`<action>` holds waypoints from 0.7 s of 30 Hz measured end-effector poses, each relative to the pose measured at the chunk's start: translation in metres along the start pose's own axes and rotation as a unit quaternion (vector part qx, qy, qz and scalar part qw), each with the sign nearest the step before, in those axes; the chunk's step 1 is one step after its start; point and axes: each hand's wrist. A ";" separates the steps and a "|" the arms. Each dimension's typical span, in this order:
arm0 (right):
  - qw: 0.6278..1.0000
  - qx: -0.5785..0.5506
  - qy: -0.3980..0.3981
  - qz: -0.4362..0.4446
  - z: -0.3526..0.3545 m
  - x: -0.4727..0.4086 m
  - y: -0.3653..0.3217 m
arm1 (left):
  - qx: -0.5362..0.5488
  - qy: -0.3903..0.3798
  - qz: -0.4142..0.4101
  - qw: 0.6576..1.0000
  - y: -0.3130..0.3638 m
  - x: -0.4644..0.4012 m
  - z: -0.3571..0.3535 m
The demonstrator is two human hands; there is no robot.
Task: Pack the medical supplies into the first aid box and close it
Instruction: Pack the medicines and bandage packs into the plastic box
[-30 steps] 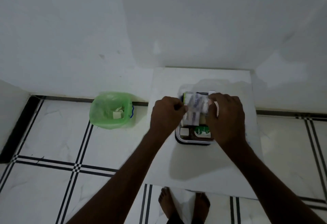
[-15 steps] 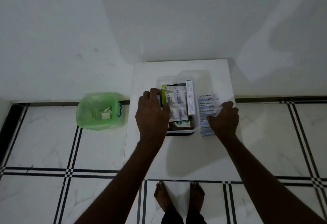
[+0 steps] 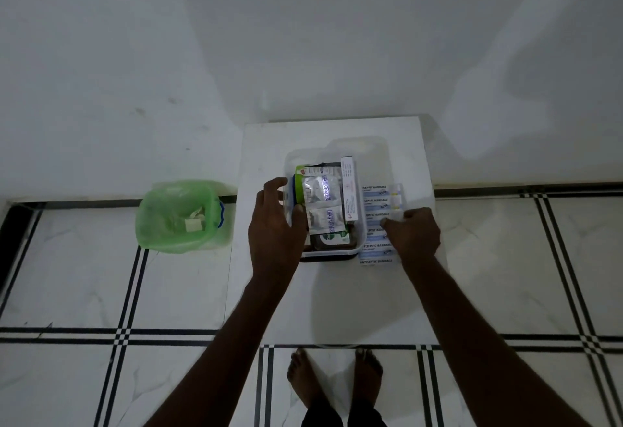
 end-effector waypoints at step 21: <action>0.961 0.053 -0.014 0.271 0.013 0.073 -0.081 | 0.103 -0.011 0.114 0.988 -0.010 -0.015 0.019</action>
Point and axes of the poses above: each hand's wrist, its own x-axis away from the middle knuckle, its own z-axis out of the back of the hand, y = z × x, and after that the axes turned 6 degrees about x, right-handed
